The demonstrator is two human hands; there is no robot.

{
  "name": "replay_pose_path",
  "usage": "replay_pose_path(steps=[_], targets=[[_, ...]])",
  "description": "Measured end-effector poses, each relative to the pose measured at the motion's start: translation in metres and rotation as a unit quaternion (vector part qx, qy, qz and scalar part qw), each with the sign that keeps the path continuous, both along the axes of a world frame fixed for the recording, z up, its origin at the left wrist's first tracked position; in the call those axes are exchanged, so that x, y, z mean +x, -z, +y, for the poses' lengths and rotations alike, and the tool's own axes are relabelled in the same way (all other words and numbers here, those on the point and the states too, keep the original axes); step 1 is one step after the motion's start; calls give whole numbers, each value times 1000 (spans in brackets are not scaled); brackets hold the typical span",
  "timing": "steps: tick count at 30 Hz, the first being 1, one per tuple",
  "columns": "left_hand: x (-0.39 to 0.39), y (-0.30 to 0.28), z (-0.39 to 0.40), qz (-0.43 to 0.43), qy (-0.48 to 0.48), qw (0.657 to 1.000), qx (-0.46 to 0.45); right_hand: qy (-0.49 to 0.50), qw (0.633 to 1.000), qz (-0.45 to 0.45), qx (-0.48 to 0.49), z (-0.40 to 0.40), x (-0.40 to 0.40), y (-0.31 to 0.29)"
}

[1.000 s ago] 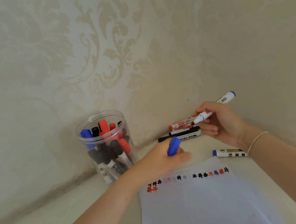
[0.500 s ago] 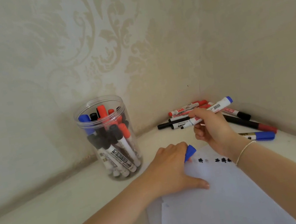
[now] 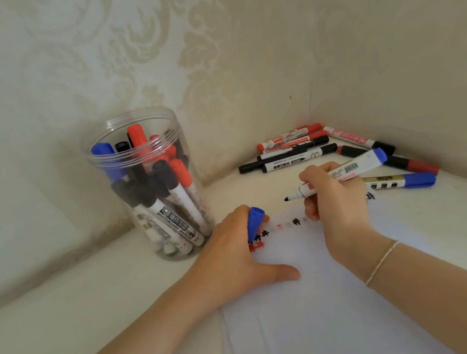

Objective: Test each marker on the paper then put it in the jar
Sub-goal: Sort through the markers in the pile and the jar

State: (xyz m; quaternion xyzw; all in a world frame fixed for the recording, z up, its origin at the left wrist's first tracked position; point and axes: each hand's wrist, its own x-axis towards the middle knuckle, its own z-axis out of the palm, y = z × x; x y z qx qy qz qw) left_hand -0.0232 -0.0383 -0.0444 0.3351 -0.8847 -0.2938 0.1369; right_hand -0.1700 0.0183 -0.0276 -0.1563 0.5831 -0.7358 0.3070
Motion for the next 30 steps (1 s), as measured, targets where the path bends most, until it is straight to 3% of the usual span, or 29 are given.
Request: replay_pose_path(steps=[6,12,22,30], targets=[[-2,6,0,26,-34,999,1,-46,995,74,56,-8,13,9],[8,6,-6,38,-18,998,38,-95,966,212,111,-12,14,22],[11,12,-11,50,-4,998,39,-84,942,293,137,-17,15,29],[10,11,-11,49,-7,998,43,-109,943,280,146,-15,15,27]])
